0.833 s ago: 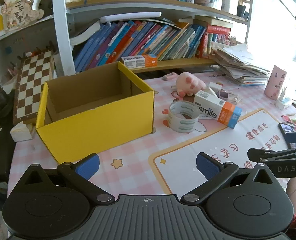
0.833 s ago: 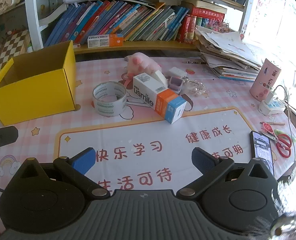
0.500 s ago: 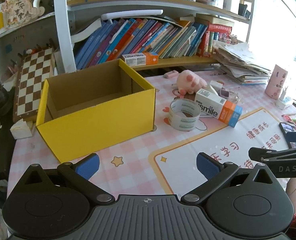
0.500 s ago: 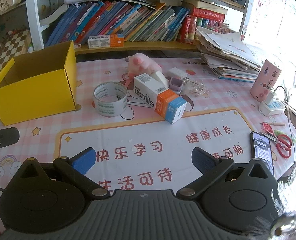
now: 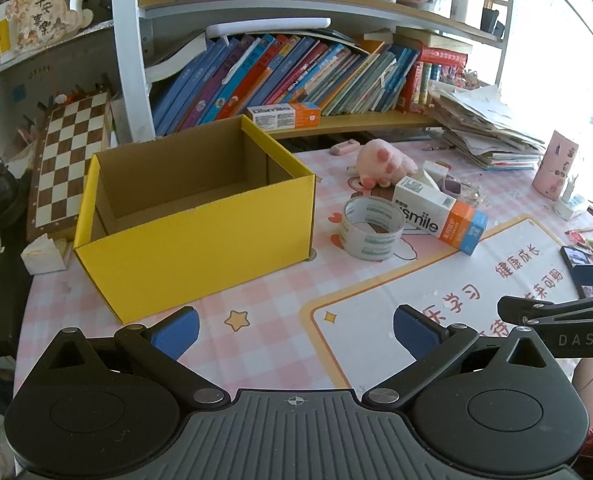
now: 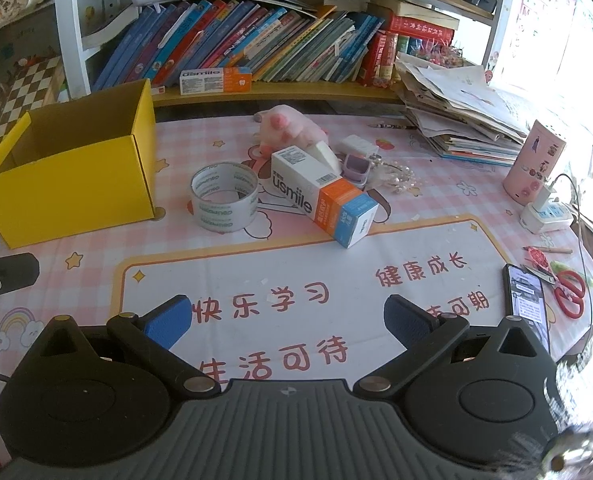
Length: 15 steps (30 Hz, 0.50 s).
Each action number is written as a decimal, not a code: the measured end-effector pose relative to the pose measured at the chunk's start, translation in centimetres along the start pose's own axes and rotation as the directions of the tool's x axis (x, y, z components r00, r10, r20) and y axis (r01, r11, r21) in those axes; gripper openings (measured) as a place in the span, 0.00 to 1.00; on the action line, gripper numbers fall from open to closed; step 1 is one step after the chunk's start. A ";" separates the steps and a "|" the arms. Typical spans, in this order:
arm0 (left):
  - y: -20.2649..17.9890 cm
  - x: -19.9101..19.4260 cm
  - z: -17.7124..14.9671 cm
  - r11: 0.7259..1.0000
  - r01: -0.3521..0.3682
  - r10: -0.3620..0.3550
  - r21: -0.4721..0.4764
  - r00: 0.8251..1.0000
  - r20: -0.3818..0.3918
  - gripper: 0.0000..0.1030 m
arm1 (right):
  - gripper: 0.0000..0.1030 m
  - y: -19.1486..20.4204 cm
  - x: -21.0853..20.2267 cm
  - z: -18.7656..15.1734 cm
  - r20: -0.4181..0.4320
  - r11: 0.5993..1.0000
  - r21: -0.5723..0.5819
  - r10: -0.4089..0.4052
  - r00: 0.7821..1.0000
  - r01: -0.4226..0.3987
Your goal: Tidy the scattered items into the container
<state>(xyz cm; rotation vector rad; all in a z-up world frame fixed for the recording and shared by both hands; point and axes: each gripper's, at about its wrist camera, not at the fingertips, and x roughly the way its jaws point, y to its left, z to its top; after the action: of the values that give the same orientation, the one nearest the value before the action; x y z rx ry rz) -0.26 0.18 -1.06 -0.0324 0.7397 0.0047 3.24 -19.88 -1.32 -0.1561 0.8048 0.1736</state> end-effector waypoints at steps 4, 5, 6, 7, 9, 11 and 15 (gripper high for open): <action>-0.2 -0.2 0.6 1.000 -0.003 0.003 -0.002 1.000 -0.008 1.00 | 1.00 -0.1 0.1 -0.1 0.002 1.000 0.000 0.002 1.000 -0.002; -0.2 -0.2 0.6 1.000 -0.003 0.003 -0.002 1.000 -0.009 1.00 | 1.00 -0.1 0.1 0.0 0.002 1.000 0.000 0.001 1.000 -0.001; -0.2 -0.2 0.6 1.000 -0.003 0.003 -0.002 1.000 -0.008 1.00 | 1.00 -0.1 0.1 0.0 0.002 1.000 0.000 0.001 1.000 -0.001; -0.2 -0.2 0.6 1.000 -0.004 0.004 -0.003 1.000 -0.008 1.00 | 1.00 -0.1 0.1 0.0 0.002 1.000 -0.001 0.001 1.000 -0.001; -0.1 -0.2 0.5 1.000 -0.004 0.004 -0.004 1.000 -0.008 1.00 | 1.00 0.0 0.1 0.0 0.002 1.000 -0.003 0.001 1.000 -0.001; -0.1 -0.1 0.5 1.000 -0.004 0.004 -0.005 1.000 -0.009 1.00 | 1.00 0.1 0.0 0.0 0.002 1.000 -0.004 0.001 1.000 -0.001; 0.0 -0.1 0.4 1.000 -0.003 0.003 -0.008 1.000 -0.010 1.00 | 1.00 0.0 0.1 0.0 0.003 1.000 -0.005 0.001 1.000 -0.001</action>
<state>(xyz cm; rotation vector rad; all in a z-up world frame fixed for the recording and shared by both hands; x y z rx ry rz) -0.06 0.17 -0.70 -0.0394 0.7499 0.0107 3.31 -19.92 -1.44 -0.1599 0.8018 0.1771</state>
